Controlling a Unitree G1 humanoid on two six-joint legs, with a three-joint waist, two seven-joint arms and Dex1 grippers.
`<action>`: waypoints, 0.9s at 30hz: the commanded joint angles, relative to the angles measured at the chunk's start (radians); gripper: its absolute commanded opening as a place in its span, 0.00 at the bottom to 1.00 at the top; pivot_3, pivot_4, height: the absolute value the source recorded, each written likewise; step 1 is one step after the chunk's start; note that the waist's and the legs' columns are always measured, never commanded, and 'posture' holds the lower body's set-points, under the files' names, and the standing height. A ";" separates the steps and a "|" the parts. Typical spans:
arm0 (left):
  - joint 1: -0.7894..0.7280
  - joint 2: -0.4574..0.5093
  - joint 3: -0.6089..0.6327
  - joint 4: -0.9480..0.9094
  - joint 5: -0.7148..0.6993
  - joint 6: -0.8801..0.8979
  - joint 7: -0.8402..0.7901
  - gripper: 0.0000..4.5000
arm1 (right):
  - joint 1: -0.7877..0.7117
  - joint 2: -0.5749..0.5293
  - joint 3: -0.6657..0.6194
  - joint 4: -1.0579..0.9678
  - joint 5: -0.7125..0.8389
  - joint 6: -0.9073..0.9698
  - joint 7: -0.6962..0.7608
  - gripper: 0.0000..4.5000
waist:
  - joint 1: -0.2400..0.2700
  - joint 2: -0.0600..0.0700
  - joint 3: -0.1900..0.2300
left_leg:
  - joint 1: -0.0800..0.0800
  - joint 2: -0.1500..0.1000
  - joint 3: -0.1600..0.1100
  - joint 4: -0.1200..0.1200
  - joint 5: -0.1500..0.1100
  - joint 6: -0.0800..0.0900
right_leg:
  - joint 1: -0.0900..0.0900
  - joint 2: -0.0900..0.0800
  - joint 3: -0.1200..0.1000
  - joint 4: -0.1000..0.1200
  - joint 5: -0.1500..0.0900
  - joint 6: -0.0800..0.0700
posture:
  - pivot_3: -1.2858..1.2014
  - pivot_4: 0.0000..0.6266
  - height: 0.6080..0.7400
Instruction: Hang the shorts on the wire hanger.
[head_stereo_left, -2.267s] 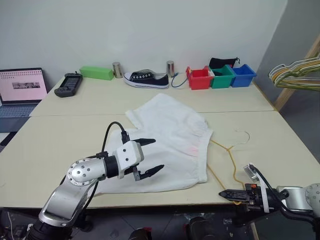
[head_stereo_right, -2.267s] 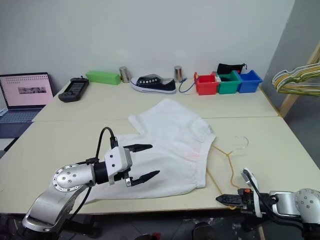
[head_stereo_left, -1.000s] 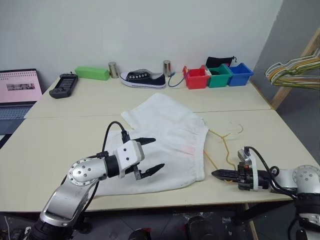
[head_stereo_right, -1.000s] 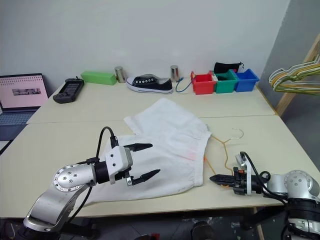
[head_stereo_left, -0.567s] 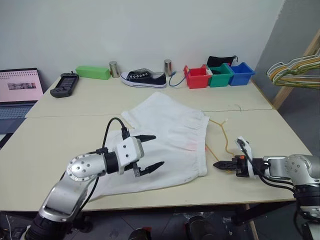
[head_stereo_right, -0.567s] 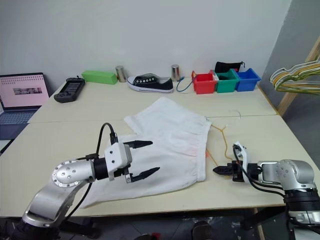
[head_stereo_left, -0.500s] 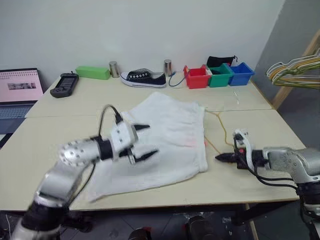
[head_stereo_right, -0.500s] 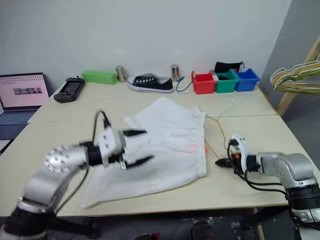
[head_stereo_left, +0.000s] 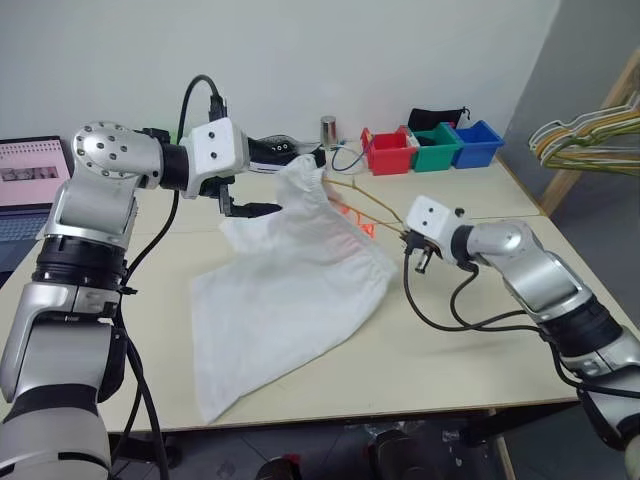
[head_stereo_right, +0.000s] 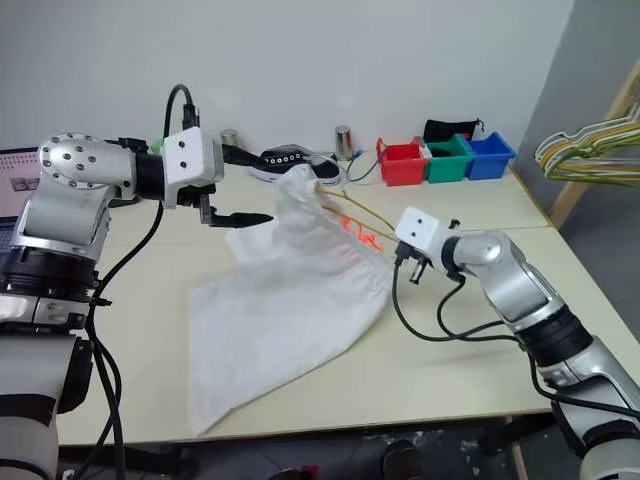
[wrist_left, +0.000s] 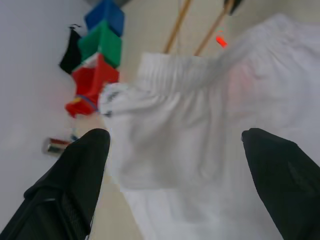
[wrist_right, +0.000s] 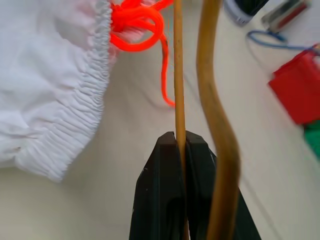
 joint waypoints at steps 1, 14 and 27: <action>-0.088 -0.035 -0.028 0.145 0.075 -0.151 -0.005 1.00 | -0.047 0.030 0.002 -0.033 -0.084 -0.056 -0.004 0.00 | -0.003 0.000 0.000 | 0.000 0.000 0.000 0.000 0.000 0.000 | 0.000 0.000 0.000 0.000 0.000 0.000 | 0.43 0.00 1.00; -0.178 -0.113 -0.046 0.400 0.212 -0.387 0.087 1.00 | 0.001 0.134 0.017 -0.128 -0.237 -0.034 -0.010 0.00 | -0.053 -0.001 0.000 | 0.002 -0.001 0.000 0.003 0.003 -0.004 | -0.005 0.000 0.002 0.016 -0.002 0.004 | 0.41 0.00 1.00; -0.195 -0.135 -0.079 0.494 0.330 -0.471 0.209 0.65 | -0.018 0.210 -0.029 -0.189 -0.268 -0.034 -0.019 0.00 | -0.102 -0.002 -0.001 | 0.002 -0.001 -0.002 0.003 0.006 -0.004 | -0.005 0.000 0.002 0.018 -0.002 0.004 | 0.40 0.00 1.00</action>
